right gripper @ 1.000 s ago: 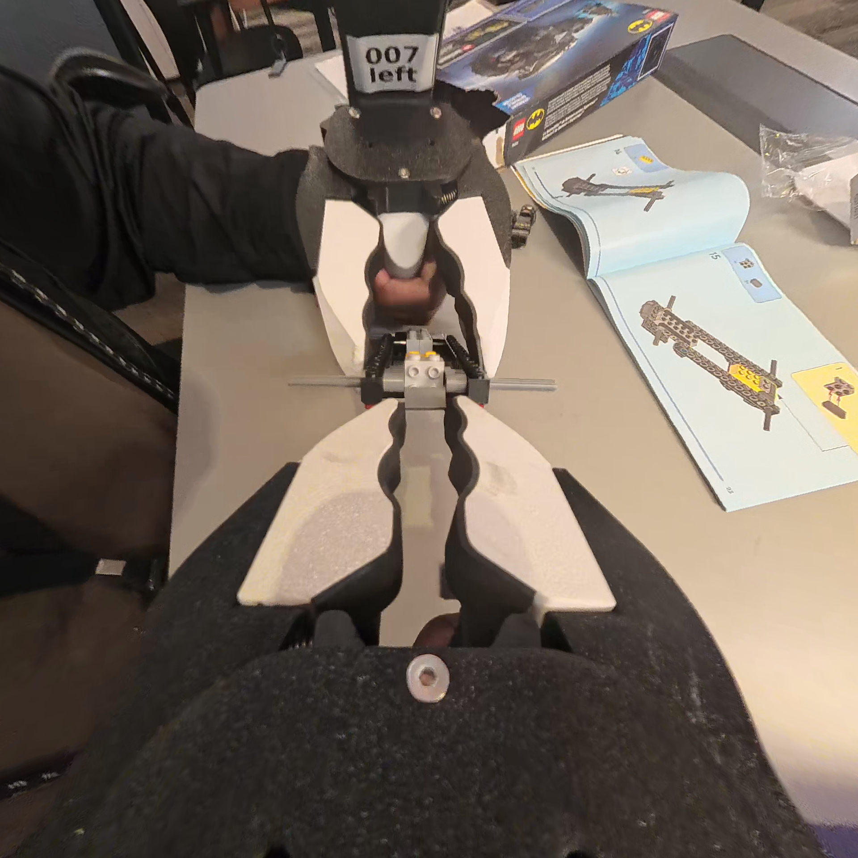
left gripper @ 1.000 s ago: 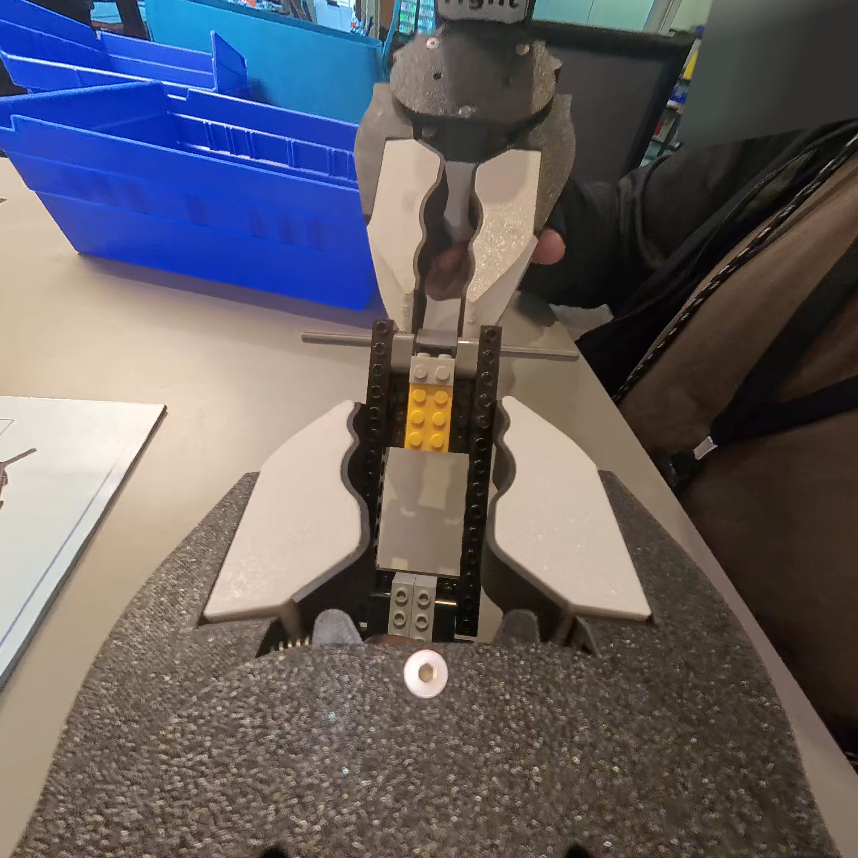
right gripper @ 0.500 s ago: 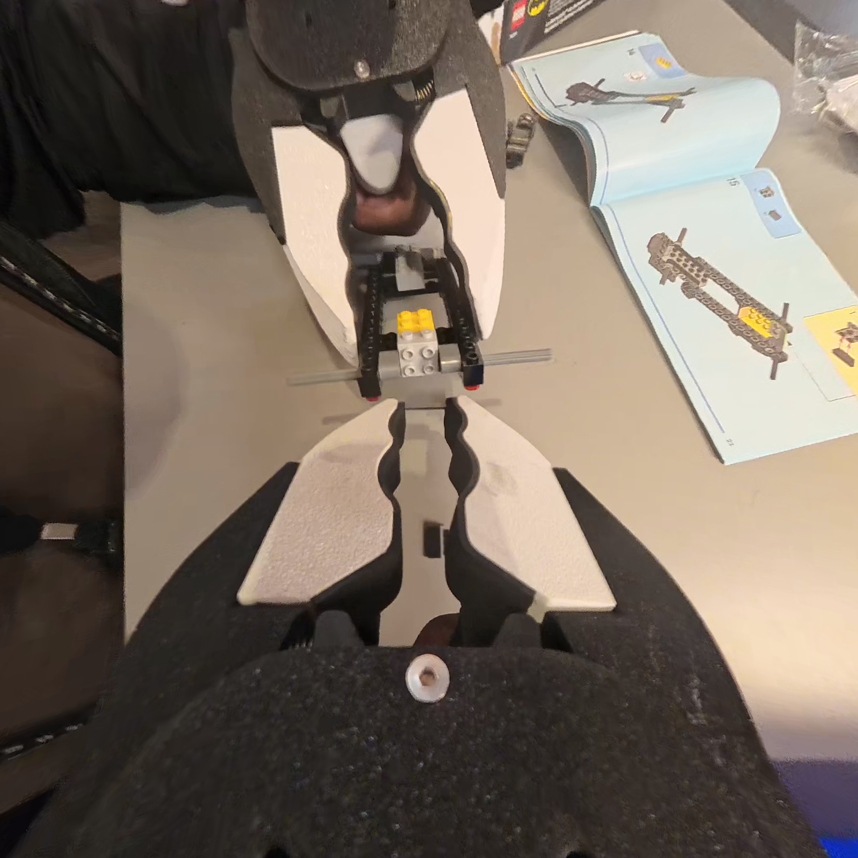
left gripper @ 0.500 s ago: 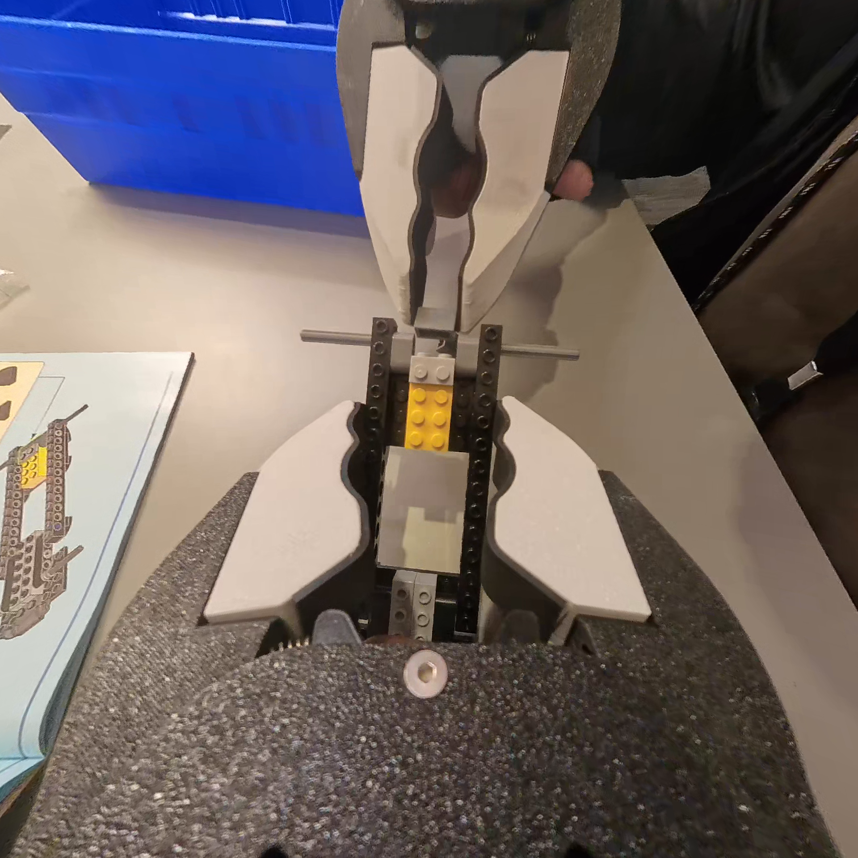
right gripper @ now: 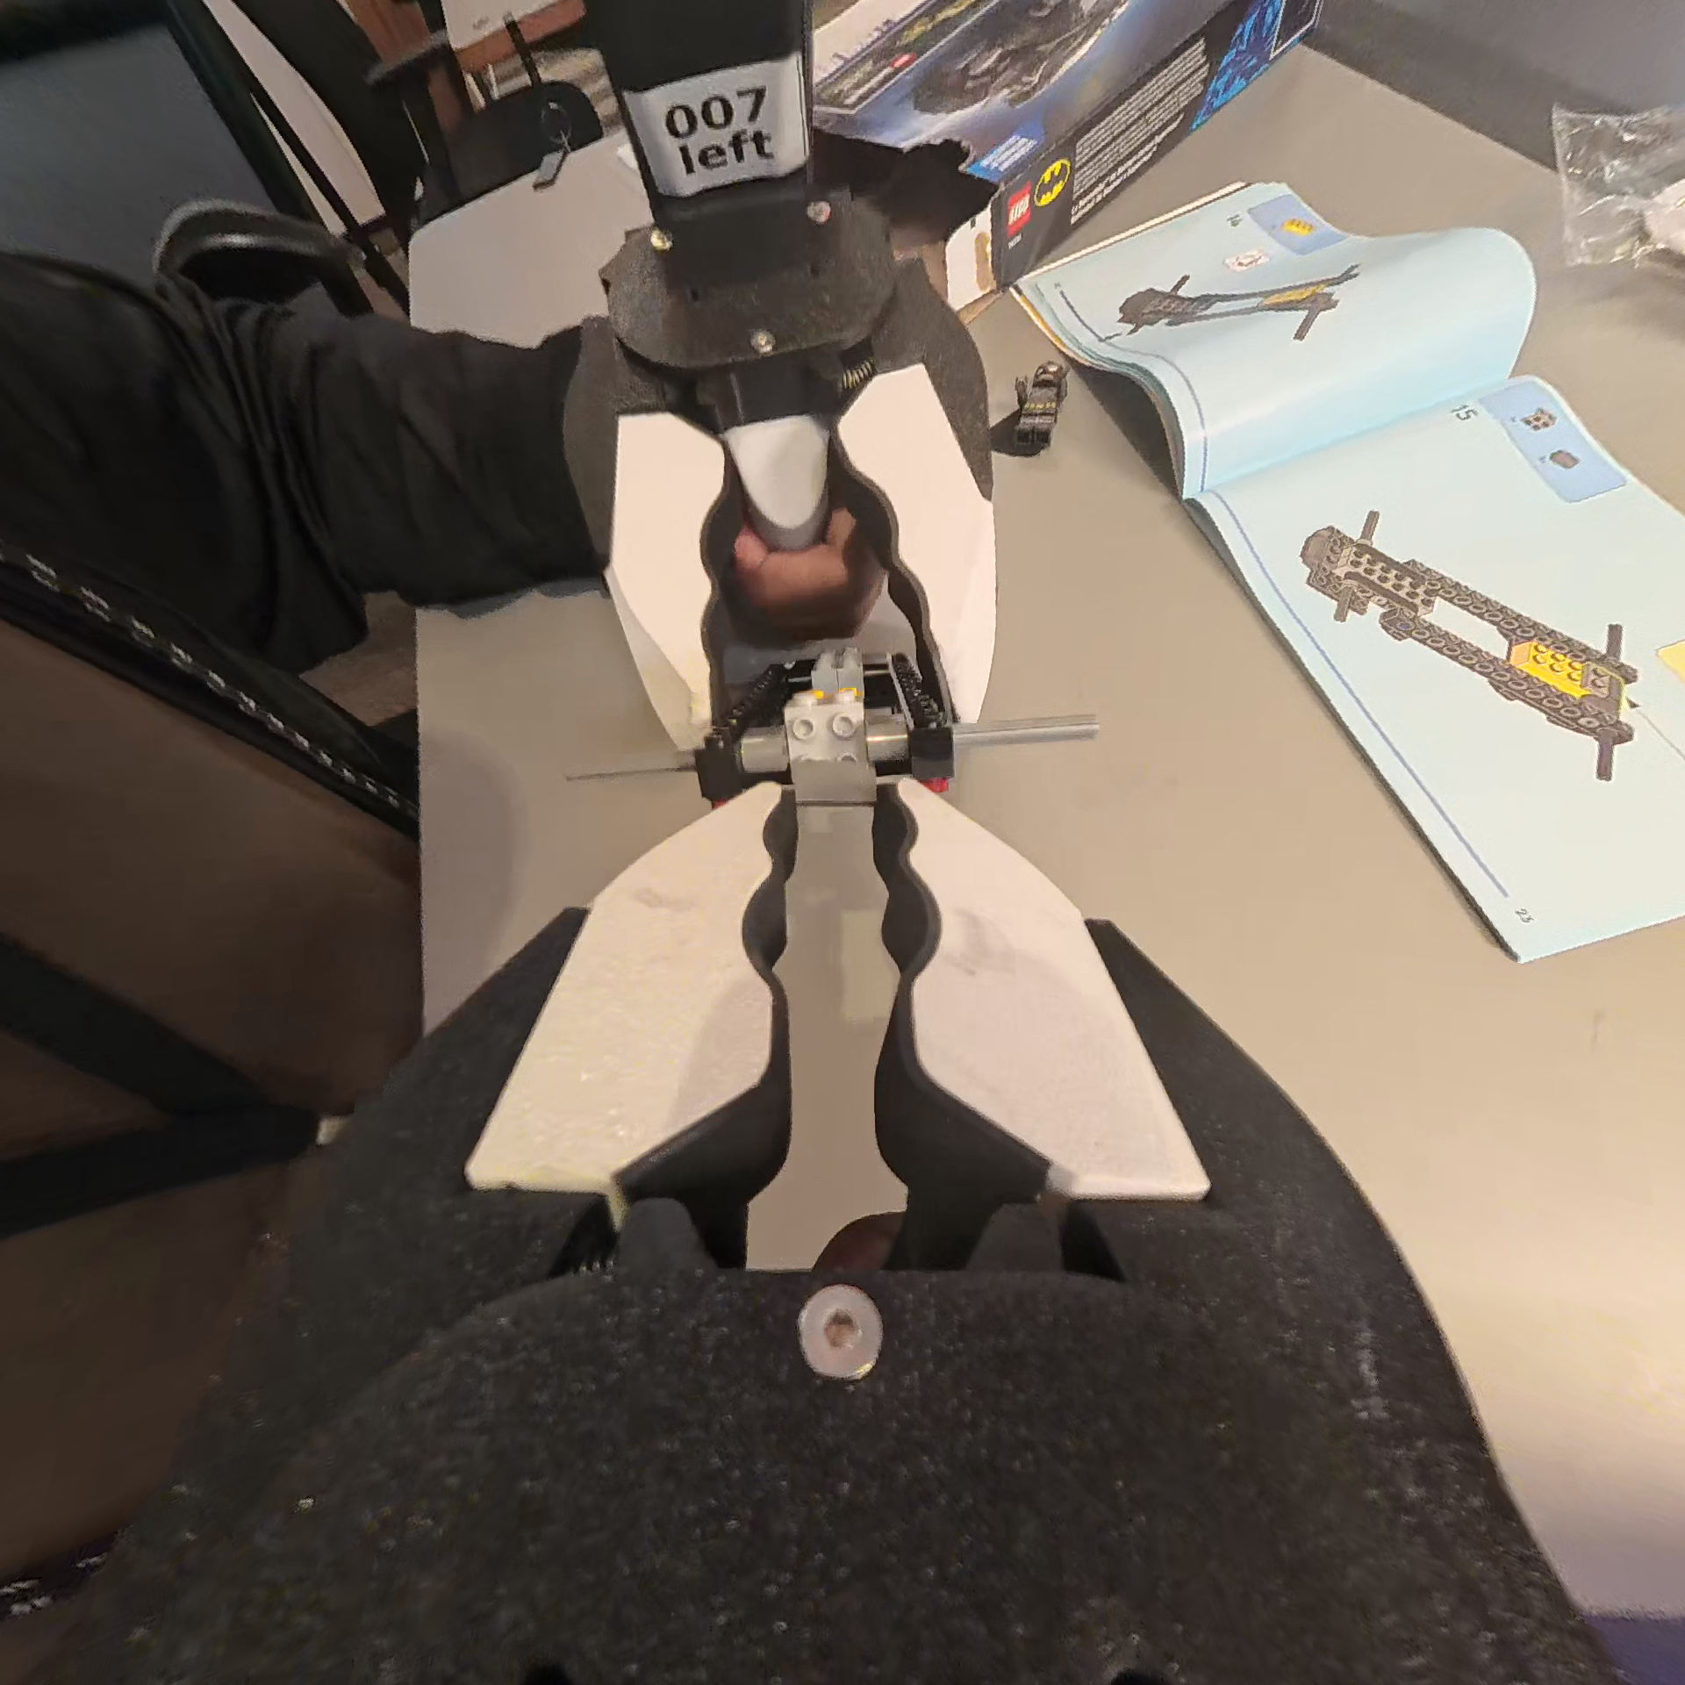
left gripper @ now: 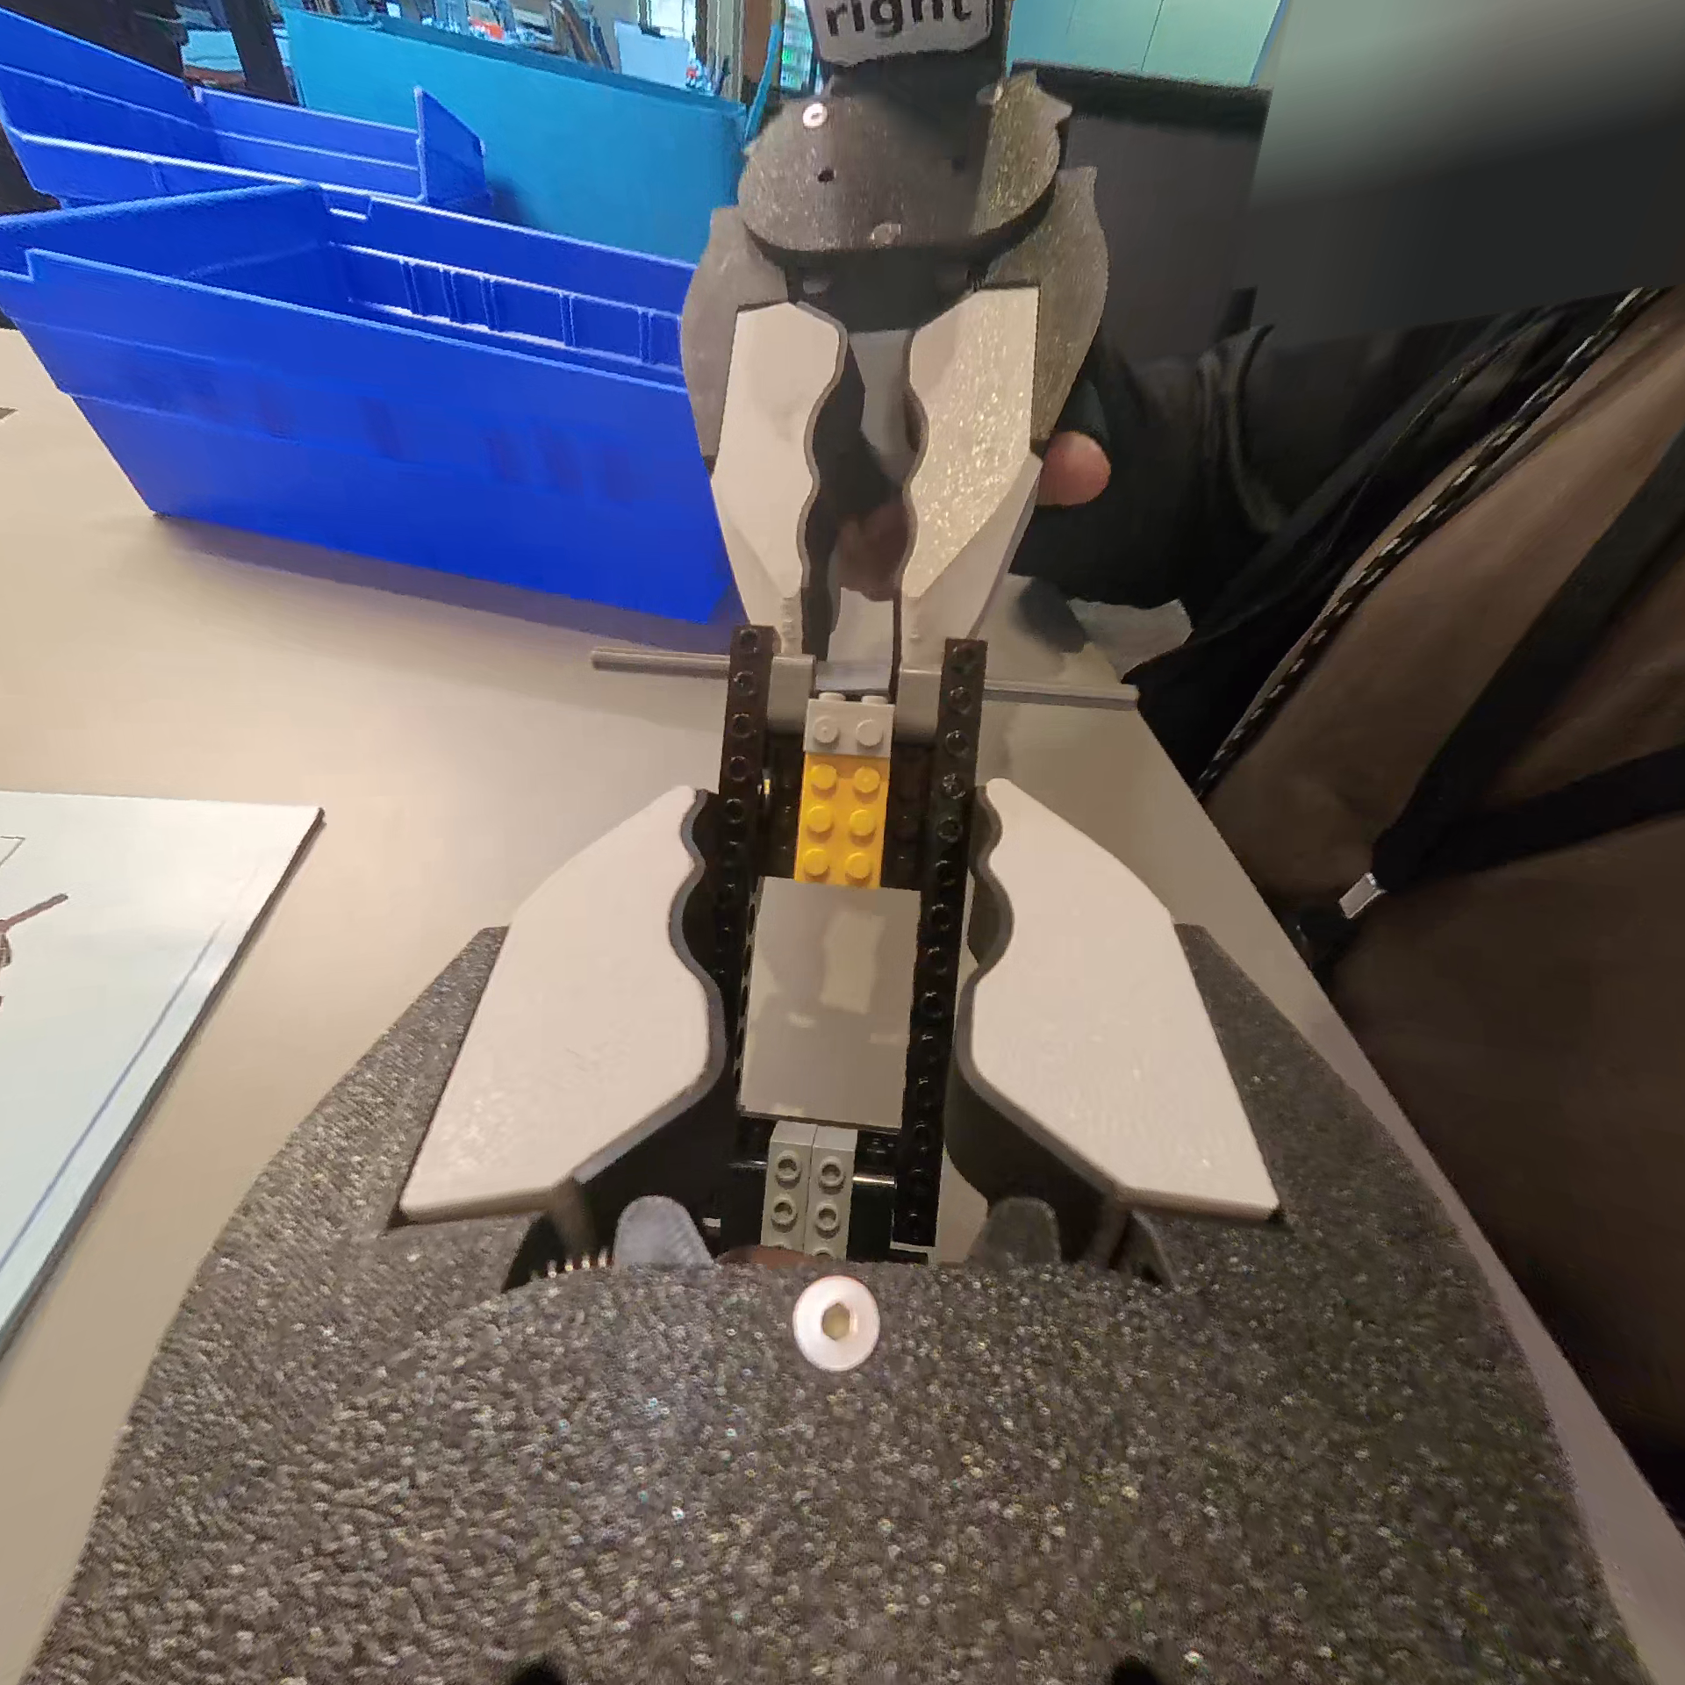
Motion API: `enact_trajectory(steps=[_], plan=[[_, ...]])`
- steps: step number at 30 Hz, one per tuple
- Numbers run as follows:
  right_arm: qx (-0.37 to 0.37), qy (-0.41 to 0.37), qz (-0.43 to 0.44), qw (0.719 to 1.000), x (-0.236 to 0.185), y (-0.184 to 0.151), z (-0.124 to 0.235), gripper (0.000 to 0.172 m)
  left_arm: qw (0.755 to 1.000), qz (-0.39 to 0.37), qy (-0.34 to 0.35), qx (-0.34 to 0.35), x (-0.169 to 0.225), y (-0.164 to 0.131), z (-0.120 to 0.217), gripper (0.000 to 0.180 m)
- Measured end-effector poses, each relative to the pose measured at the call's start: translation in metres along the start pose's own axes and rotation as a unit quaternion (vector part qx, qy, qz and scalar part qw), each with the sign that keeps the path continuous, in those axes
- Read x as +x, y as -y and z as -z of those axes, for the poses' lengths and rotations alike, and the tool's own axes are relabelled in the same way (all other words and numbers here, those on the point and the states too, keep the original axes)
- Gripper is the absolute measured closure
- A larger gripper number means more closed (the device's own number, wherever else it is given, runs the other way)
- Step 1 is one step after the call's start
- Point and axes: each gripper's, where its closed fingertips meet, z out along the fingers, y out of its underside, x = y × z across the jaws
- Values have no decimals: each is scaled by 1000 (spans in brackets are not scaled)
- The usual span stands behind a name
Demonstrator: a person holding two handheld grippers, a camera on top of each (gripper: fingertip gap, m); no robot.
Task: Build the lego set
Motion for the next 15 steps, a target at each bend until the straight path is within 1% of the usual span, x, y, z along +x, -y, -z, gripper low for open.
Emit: enact_trajectory(steps=[6, 15], plan=[[27, 13, -49, 998, -2, 9, 1, 156, 999, 32, -24, 37, 1, 7, 3, 127], [55, 16, -85, 995, -4, 16, 1, 156, 997, 38, -33, 51, 3, 10, 6, 127]])
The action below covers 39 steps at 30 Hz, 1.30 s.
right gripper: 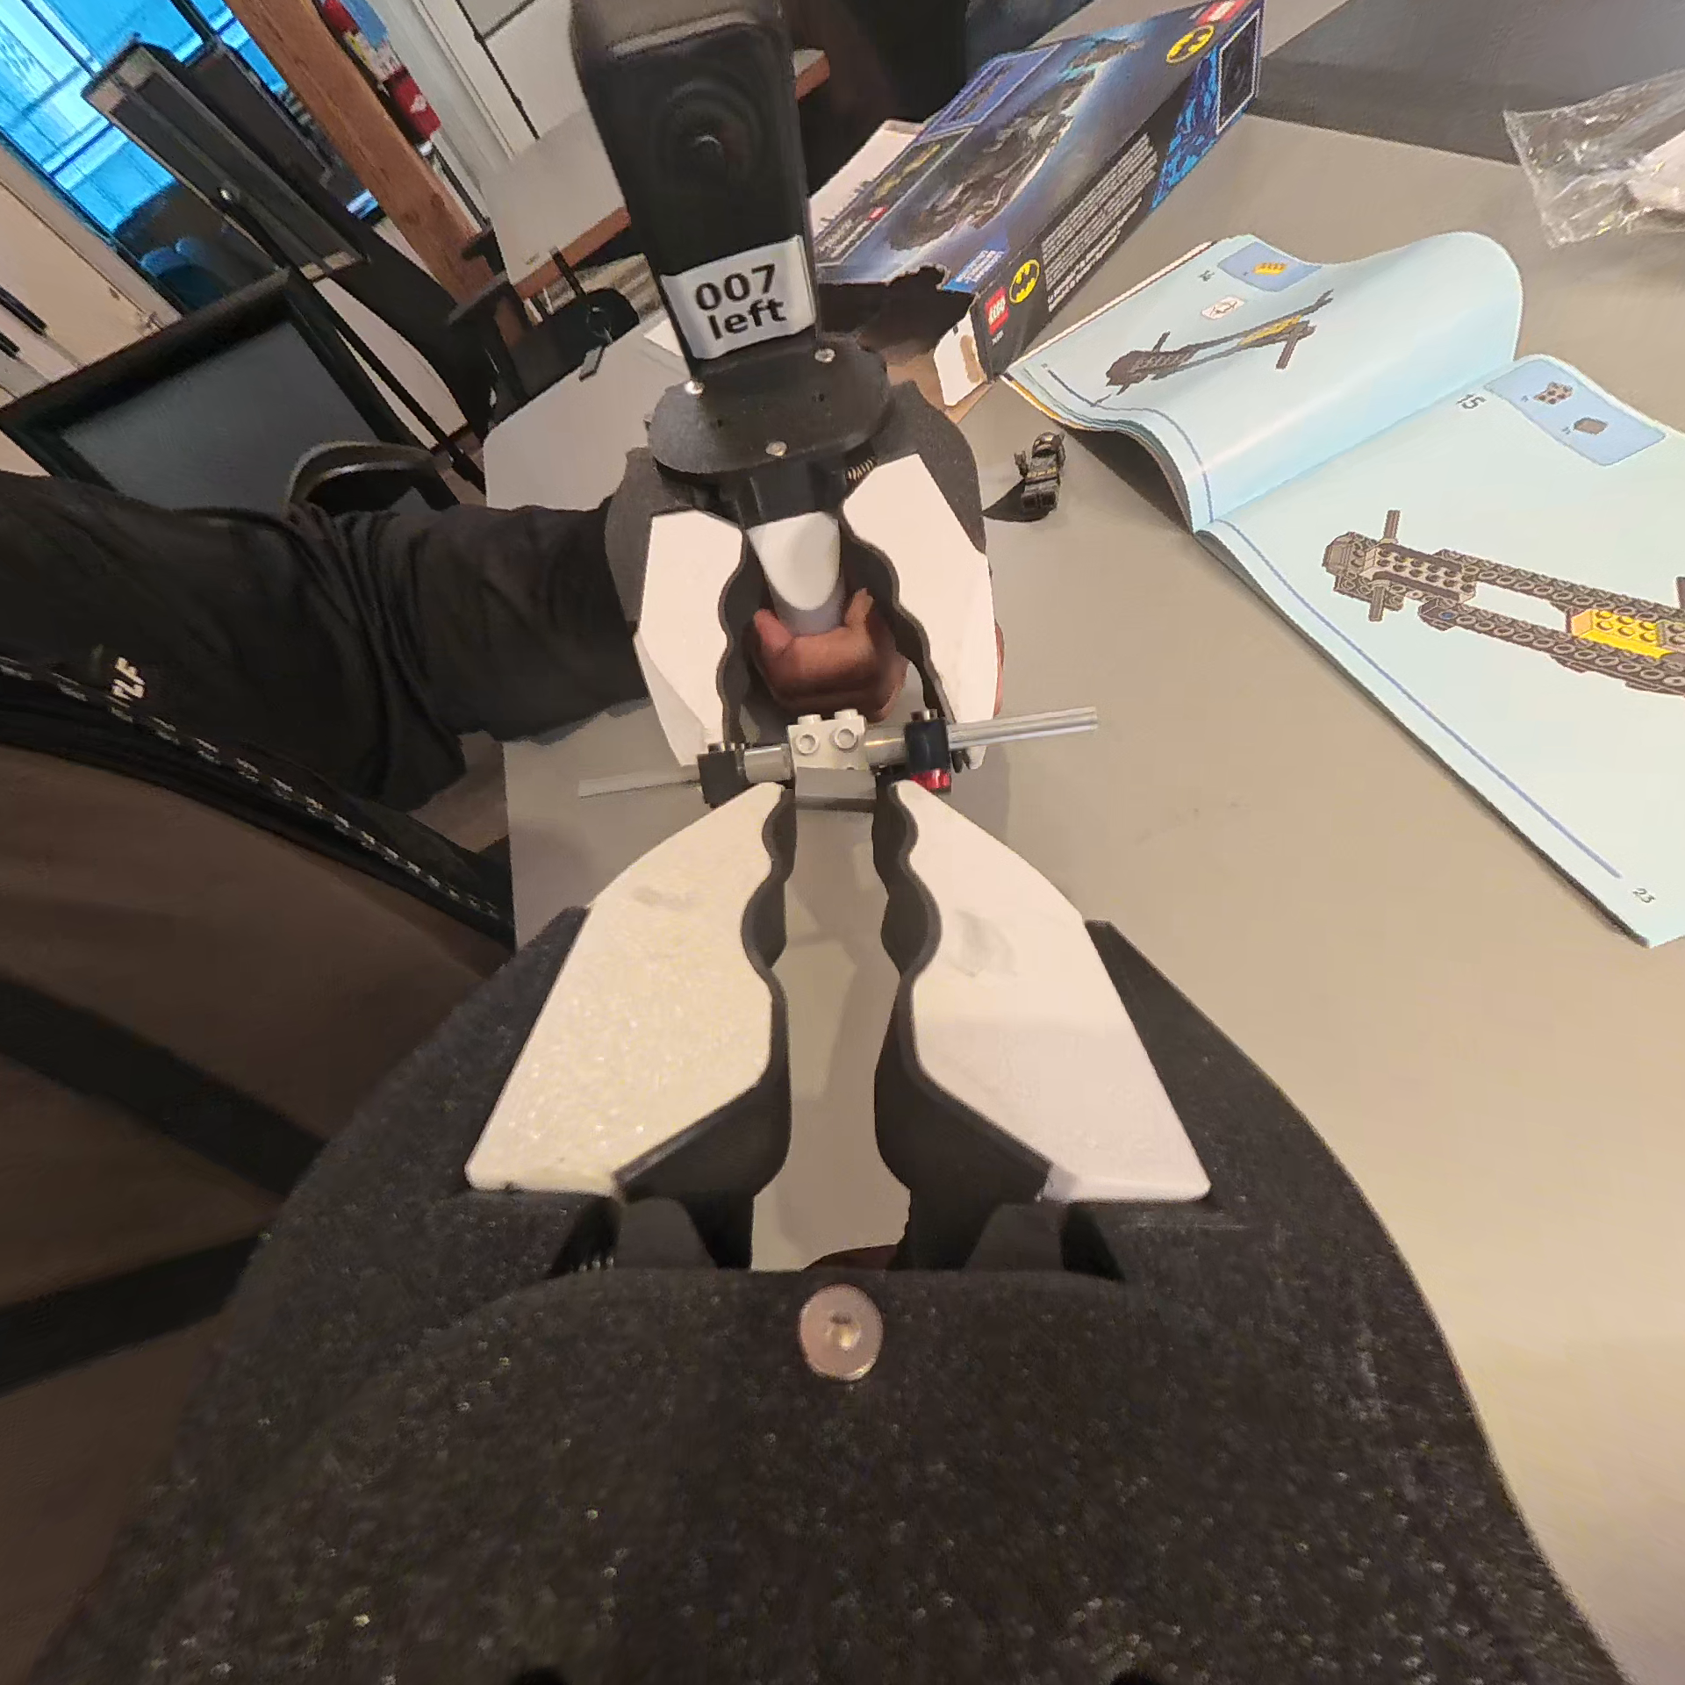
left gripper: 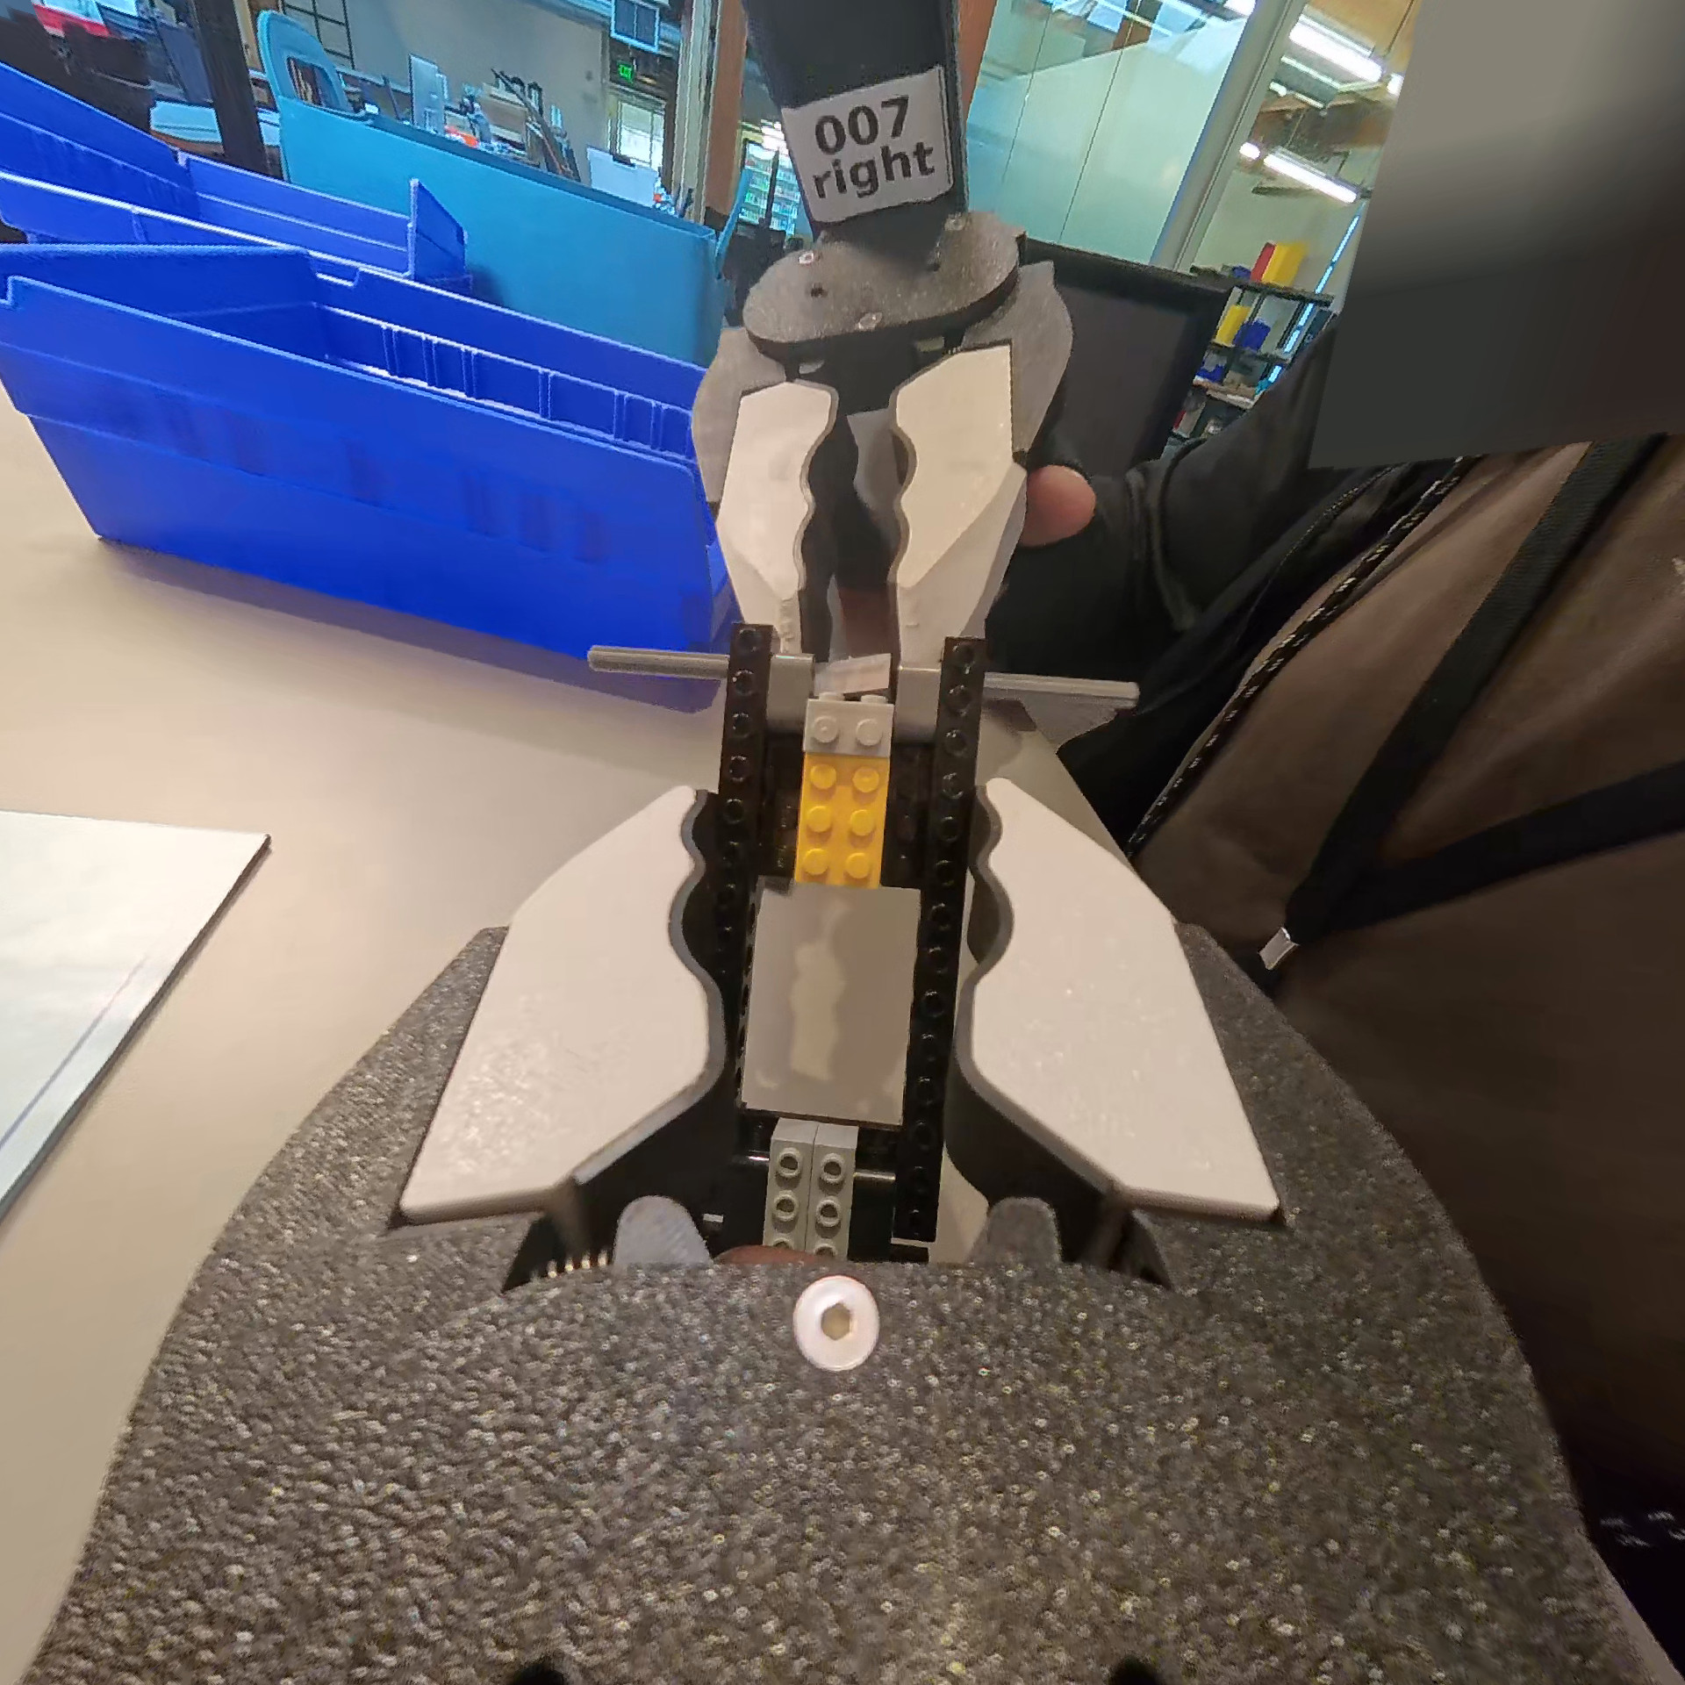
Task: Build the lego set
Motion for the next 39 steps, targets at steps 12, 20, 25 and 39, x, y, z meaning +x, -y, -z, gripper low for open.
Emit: enact_trajectory(steps=[12, 20, 25, 39], plan=[[30, 15, -20, 999, -5, 9, 2, 156, 999, 20, -21, 28, 4, 6, 1, 127], [28, 4, -15, 999, -7, 16, 4, 156, 997, 42, -34, 58, 5, 12, 1, 127], [1, 0, 9, 1000, -8, 19, 5, 156, 997, 31, -30, 65, 6, 15, 1, 127], [-146, -33, 88, 985, -14, 32, 1, 156, 994, 6, -26, 104, 10, 23, 3, 127]])
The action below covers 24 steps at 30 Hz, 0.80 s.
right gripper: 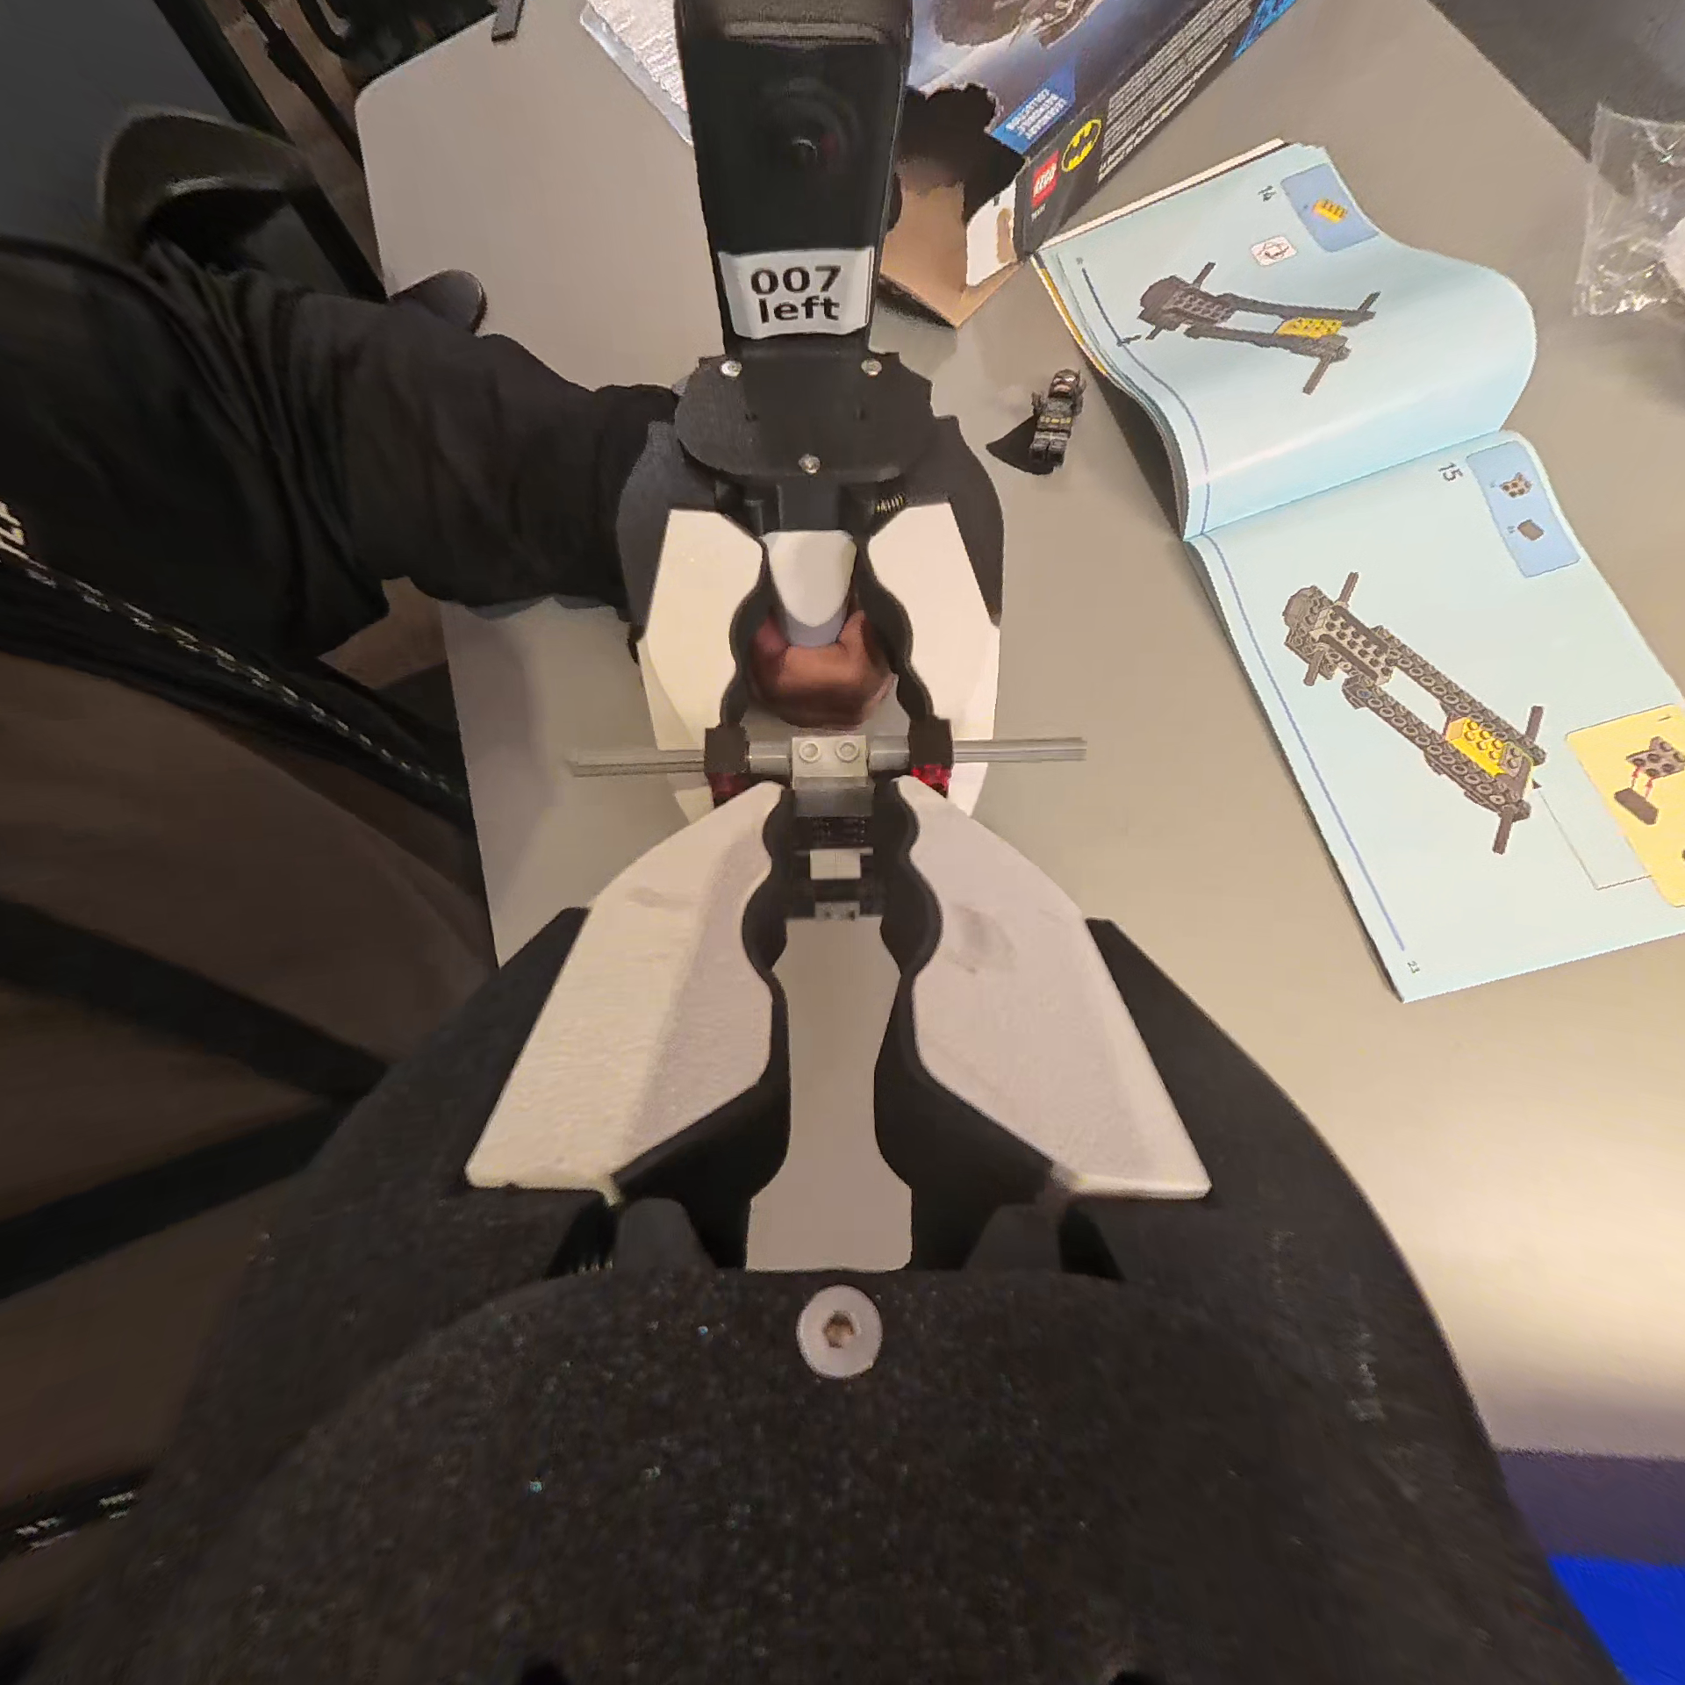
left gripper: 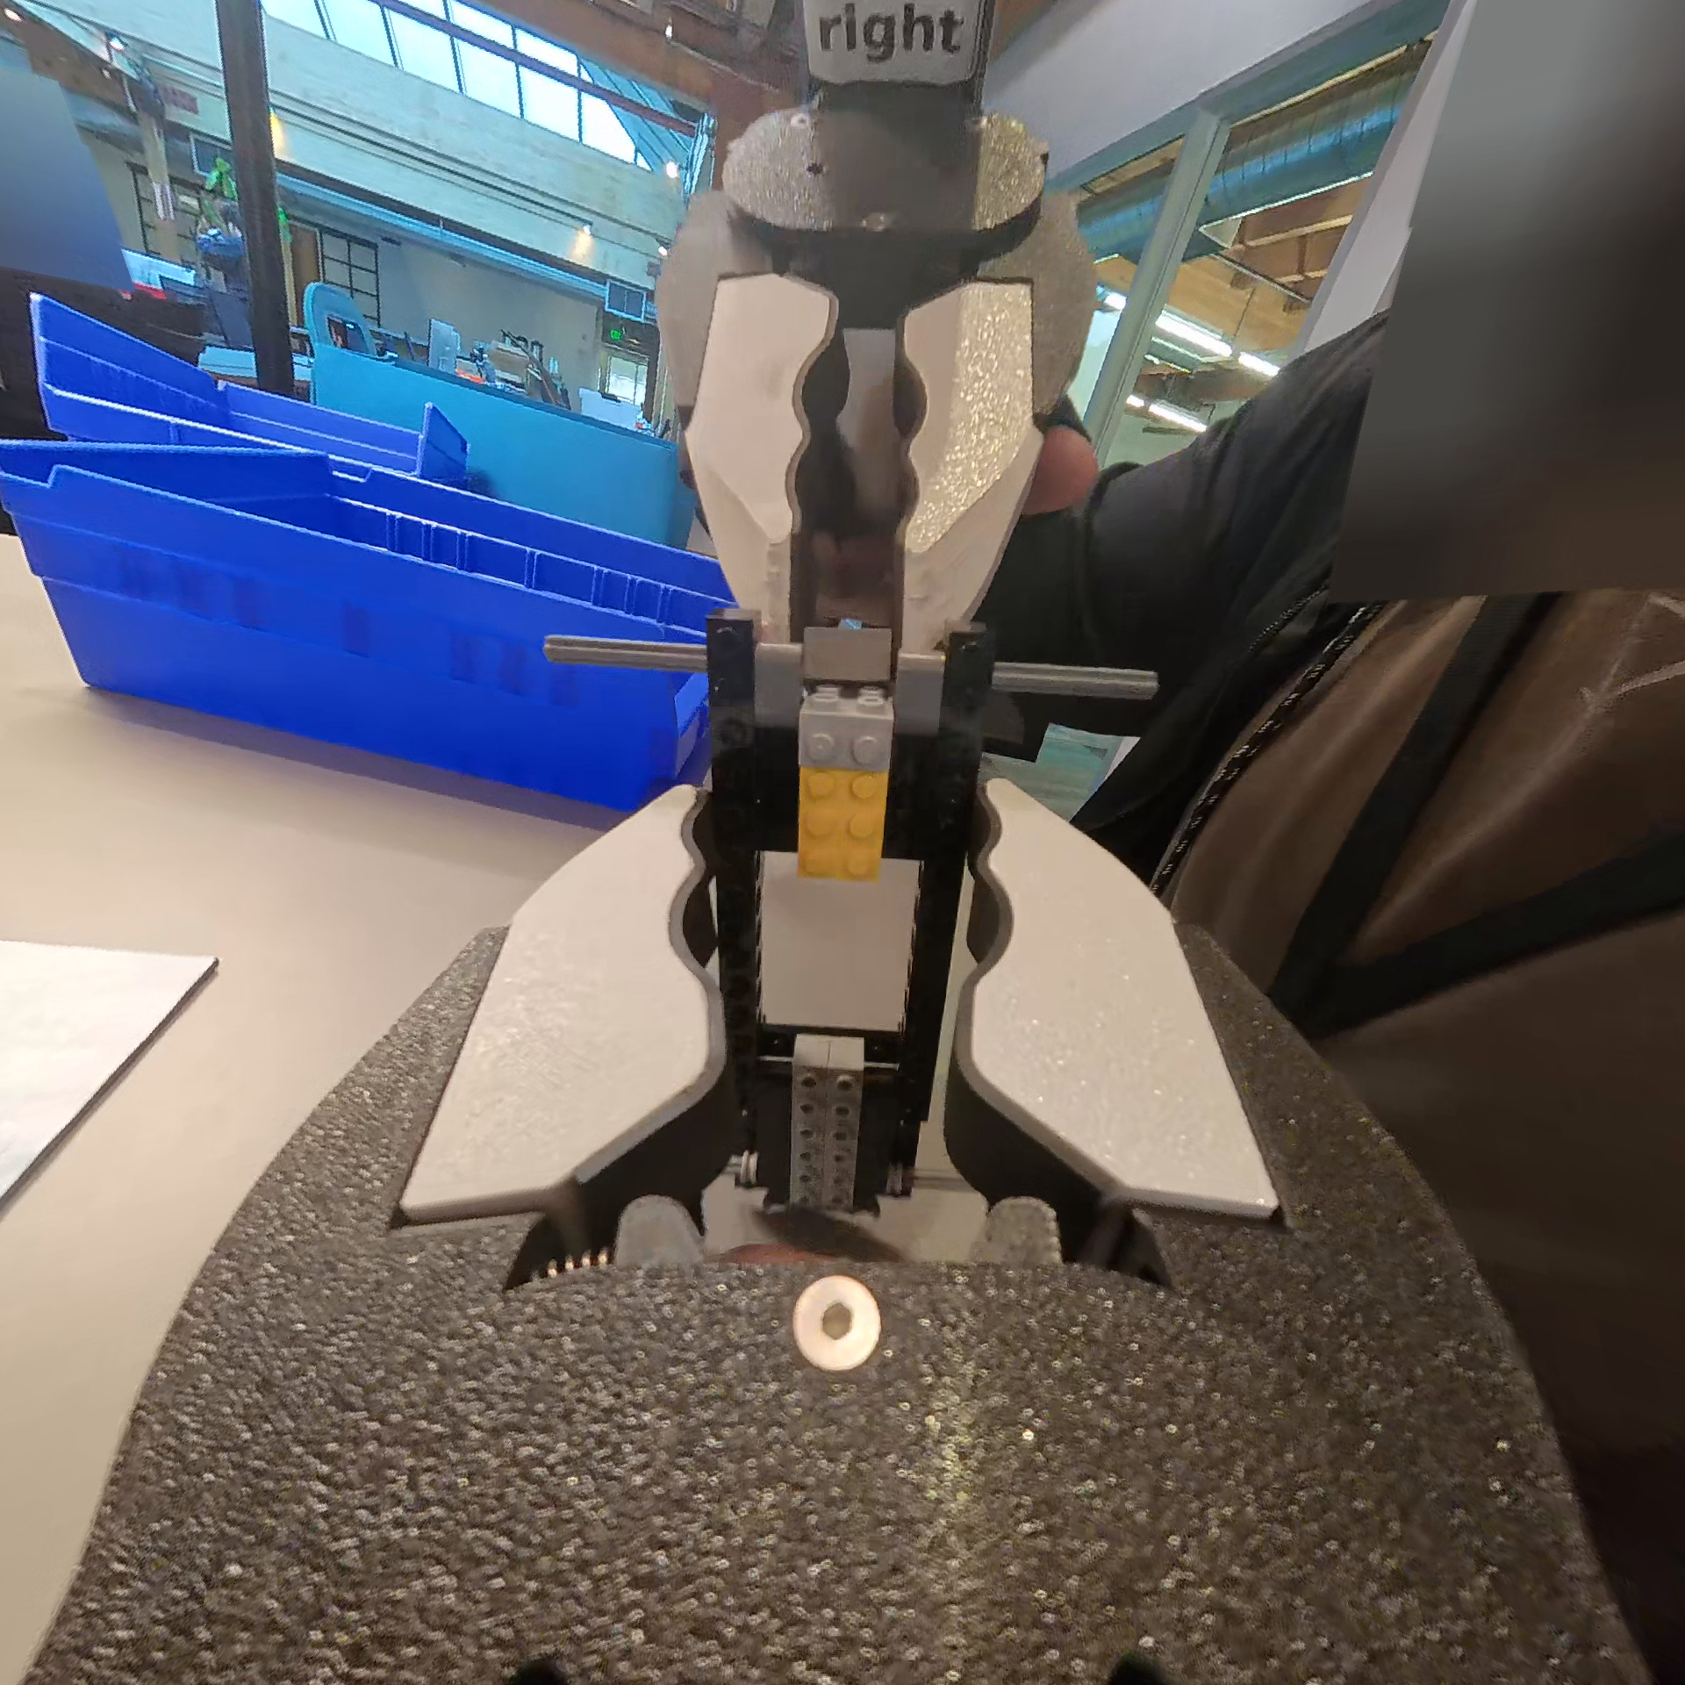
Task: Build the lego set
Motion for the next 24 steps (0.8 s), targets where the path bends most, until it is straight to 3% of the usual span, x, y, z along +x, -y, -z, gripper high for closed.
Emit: enact_trajectory(steps=[24], plan=[[54, 22, -54, 997, 0, 3, -3, 154, 1000, -7, 8, 4, 0, -2, -1, 127]])
